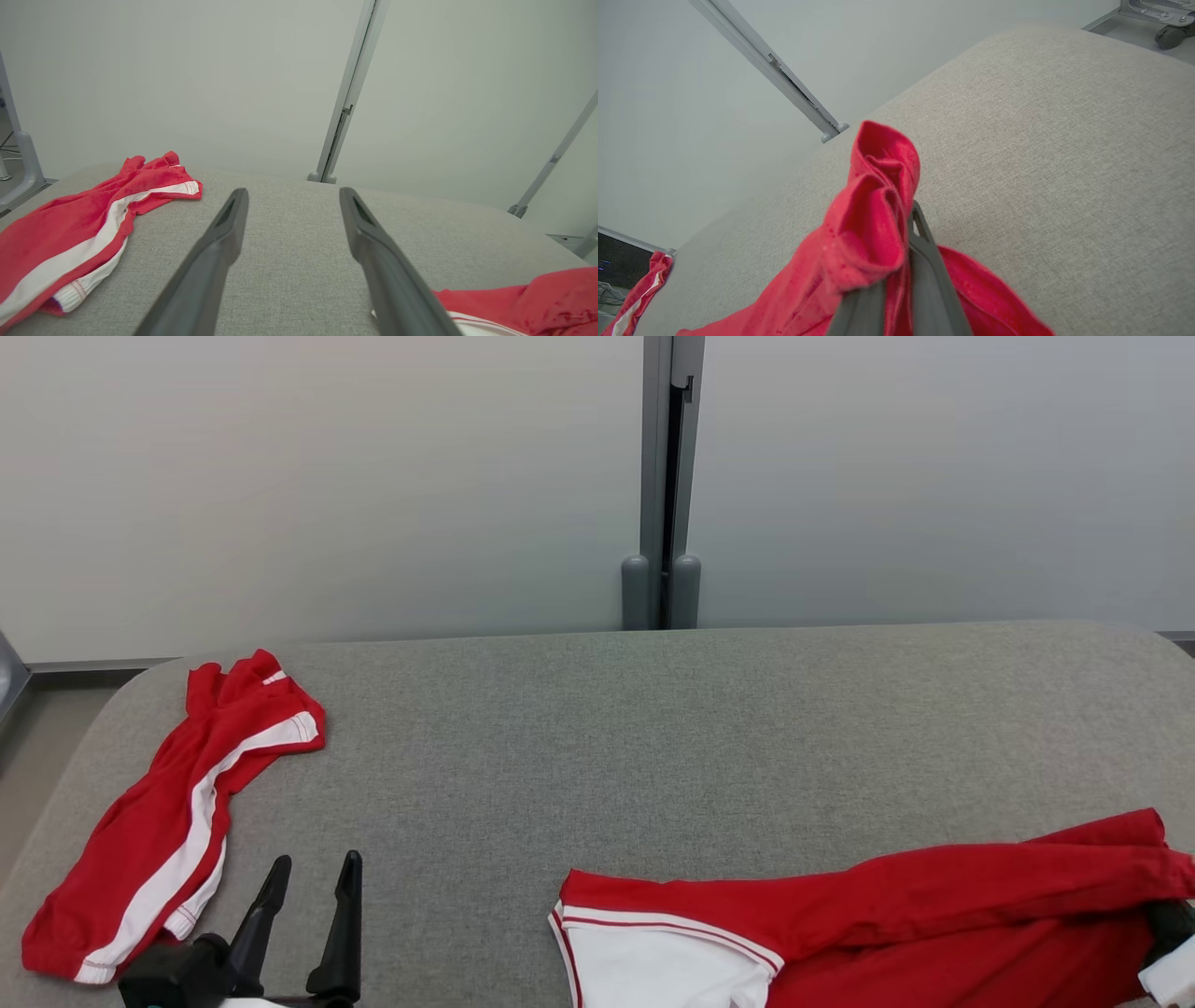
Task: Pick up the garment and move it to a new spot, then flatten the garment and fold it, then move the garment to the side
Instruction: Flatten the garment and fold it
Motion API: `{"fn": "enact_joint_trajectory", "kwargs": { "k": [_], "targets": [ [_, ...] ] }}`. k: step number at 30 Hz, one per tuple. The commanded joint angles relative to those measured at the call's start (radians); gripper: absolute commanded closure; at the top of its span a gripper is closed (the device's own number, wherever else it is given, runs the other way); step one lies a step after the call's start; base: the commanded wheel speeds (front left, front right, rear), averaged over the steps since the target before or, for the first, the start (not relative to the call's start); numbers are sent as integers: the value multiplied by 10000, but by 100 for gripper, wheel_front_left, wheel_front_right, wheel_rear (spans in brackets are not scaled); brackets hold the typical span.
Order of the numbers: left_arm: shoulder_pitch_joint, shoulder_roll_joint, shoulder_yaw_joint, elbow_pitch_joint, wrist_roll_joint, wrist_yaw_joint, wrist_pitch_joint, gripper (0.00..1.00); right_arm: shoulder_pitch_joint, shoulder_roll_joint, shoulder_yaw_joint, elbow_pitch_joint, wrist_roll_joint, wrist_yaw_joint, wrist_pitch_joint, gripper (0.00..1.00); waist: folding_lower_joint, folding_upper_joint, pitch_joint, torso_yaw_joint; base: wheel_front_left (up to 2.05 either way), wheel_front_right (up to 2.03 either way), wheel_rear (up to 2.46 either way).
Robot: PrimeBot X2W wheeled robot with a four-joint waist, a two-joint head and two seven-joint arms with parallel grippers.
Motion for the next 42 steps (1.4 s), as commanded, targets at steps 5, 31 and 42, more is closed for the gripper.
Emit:
{"fn": "enact_joint_trajectory", "kwargs": {
  "k": [5,31,42],
  "targets": [
    [-20,64,271,21,31,61,-15,0,410,166,137,-1271,-384,6,142,100,0,-1,-111,86,0,0,0],
    [-230,278,289,239,-50,-7,227,0,21,3408,2721,-2029,-556,6,1338,100,0,-1,2,3051,0,0,0],
    [-189,313,358,355,-144,47,201,0,-775,3658,3787,126,-513,6,868,0,0,-1,35,2900,0,0,0]
  ]
}}
